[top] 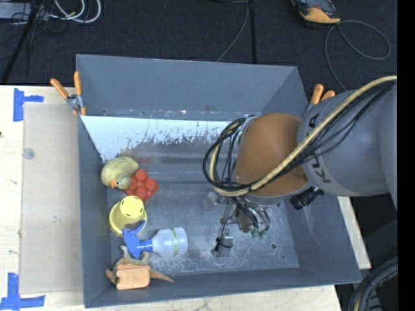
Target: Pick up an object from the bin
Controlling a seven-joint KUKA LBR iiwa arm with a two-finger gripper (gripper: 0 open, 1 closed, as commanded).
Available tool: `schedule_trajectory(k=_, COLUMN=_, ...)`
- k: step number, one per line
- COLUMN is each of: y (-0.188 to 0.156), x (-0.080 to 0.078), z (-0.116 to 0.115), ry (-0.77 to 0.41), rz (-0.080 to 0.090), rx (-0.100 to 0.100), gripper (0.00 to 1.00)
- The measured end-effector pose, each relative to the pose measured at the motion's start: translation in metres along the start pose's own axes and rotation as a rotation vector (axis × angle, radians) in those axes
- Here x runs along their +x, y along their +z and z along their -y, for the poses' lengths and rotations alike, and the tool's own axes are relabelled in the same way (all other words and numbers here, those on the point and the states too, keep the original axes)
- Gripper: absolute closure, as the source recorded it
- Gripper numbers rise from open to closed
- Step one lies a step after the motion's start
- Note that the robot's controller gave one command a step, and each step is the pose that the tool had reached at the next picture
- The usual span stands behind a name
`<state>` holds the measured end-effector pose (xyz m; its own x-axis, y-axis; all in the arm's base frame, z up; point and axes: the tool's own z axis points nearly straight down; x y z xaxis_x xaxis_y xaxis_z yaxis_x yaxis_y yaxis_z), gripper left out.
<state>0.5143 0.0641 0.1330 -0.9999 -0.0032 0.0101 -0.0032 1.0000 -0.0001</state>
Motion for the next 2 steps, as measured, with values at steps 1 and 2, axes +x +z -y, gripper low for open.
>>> schedule_trajectory(k=1, y=-0.0017, x=0.0000, z=0.0001, ry=0.000, rz=0.001, rx=0.000, gripper=0.00)
schedule_trajectory(k=2, y=0.0038, x=-0.0044, z=0.0030, ry=-0.092, rz=0.010, rx=-0.001, gripper=0.00)
